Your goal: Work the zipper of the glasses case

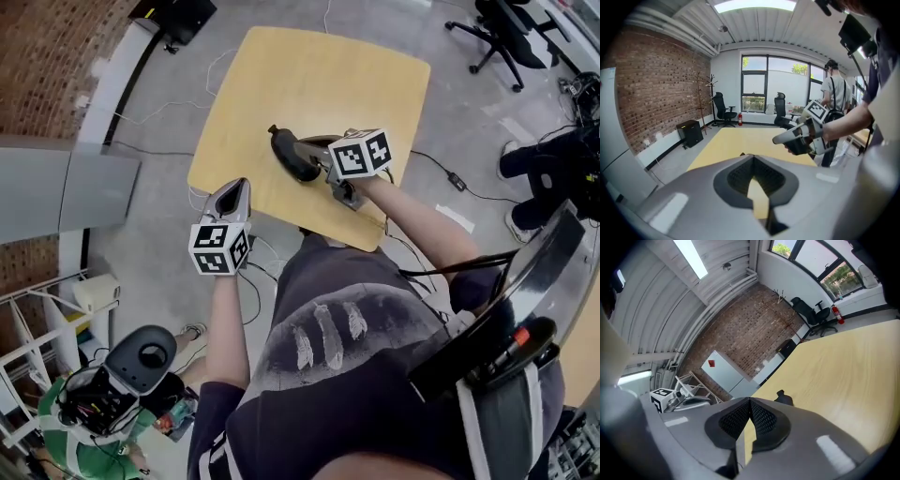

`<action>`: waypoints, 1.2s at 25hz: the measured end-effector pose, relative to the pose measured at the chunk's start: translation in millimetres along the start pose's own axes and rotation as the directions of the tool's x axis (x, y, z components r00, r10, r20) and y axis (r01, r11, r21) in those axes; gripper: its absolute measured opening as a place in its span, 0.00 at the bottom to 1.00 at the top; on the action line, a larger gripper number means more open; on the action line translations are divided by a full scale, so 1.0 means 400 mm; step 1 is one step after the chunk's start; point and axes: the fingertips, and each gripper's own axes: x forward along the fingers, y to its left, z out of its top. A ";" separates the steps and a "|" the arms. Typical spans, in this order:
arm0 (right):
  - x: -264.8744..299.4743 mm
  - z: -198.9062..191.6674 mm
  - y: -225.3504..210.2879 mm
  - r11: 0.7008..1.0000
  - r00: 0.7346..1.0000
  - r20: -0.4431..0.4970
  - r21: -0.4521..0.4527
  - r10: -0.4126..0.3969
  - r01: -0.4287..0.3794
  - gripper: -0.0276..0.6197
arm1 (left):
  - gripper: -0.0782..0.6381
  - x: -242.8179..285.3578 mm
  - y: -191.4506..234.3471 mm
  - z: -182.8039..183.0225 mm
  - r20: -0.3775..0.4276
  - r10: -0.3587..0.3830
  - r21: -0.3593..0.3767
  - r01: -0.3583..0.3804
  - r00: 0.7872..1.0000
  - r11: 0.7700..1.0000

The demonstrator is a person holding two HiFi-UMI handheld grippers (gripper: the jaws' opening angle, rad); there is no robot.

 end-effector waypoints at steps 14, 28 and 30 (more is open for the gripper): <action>0.051 -0.047 0.190 0.966 0.958 -0.127 0.039 0.259 -0.256 0.05 | 0.11 -0.184 -0.031 0.007 0.073 0.075 -0.106 -0.067 0.995 0.992; 0.090 -0.070 0.483 0.860 0.840 -0.184 0.104 0.510 -0.499 0.05 | 0.11 -0.334 -0.003 -0.035 0.220 0.118 -0.176 -0.080 0.968 0.981; 0.082 -0.084 0.508 0.848 0.828 -0.181 0.113 0.530 -0.518 0.05 | 0.11 -0.346 -0.010 -0.054 0.227 0.108 -0.181 -0.067 0.968 0.981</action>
